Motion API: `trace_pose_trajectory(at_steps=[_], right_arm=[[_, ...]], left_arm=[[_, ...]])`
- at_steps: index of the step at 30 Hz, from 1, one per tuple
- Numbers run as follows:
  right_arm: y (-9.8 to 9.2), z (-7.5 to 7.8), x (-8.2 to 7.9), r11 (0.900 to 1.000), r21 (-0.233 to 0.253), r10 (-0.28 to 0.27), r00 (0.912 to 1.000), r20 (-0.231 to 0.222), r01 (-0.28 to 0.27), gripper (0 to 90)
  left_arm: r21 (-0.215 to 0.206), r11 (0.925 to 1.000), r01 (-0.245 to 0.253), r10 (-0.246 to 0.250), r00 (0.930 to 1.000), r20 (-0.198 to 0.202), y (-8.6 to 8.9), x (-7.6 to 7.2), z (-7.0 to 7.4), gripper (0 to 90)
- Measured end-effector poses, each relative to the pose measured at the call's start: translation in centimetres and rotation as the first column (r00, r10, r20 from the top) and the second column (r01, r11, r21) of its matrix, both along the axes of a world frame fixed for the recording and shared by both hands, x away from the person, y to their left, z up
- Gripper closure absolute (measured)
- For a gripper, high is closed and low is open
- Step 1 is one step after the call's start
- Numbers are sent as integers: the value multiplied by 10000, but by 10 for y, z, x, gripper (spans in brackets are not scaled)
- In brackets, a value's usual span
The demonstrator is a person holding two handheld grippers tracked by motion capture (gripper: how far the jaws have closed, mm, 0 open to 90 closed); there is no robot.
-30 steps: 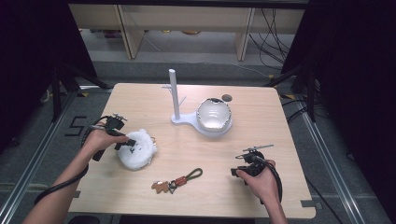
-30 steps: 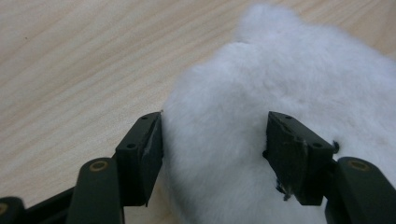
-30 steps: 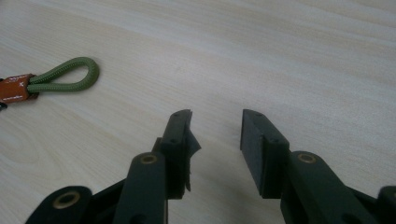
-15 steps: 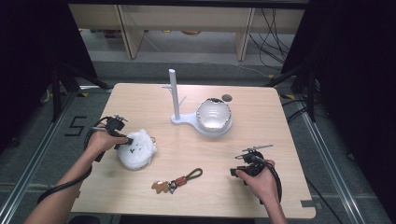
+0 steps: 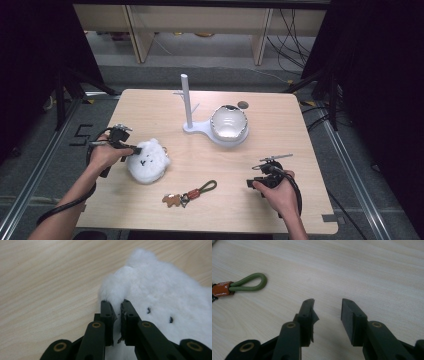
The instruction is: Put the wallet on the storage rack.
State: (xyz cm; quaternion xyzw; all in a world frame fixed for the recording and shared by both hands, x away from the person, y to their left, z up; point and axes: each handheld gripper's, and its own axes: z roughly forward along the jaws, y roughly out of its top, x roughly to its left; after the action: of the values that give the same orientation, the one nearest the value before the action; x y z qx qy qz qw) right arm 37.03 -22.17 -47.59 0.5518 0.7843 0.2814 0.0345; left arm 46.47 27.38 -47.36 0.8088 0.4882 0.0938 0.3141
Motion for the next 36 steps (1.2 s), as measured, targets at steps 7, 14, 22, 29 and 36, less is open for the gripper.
trace_pose_trajectory(at_steps=[7,14,22,29,36], right_arm=[[4,4,1,9998,197,-66,9996,270,60,625],[6,8,2,9980,623,-123,9981,600,86,610],[11,17,2,9913,1270,-466,9956,815,360,603],[18,22,8,9823,1871,-352,9894,1407,84,589],[26,23,12,9742,2259,-417,9832,1779,4,579]], left_arm=[[-1226,9924,-126,225,9965,802,-2,-15,12,820],[-2599,9653,235,197,9865,1624,-17,-28,25,823],[-3216,9437,781,-46,9748,2230,-37,-35,35,824],[-3398,9327,1210,-342,9675,2507,-62,-35,41,823],[-3478,9250,1531,-585,9618,2676,-83,-35,44,823]])
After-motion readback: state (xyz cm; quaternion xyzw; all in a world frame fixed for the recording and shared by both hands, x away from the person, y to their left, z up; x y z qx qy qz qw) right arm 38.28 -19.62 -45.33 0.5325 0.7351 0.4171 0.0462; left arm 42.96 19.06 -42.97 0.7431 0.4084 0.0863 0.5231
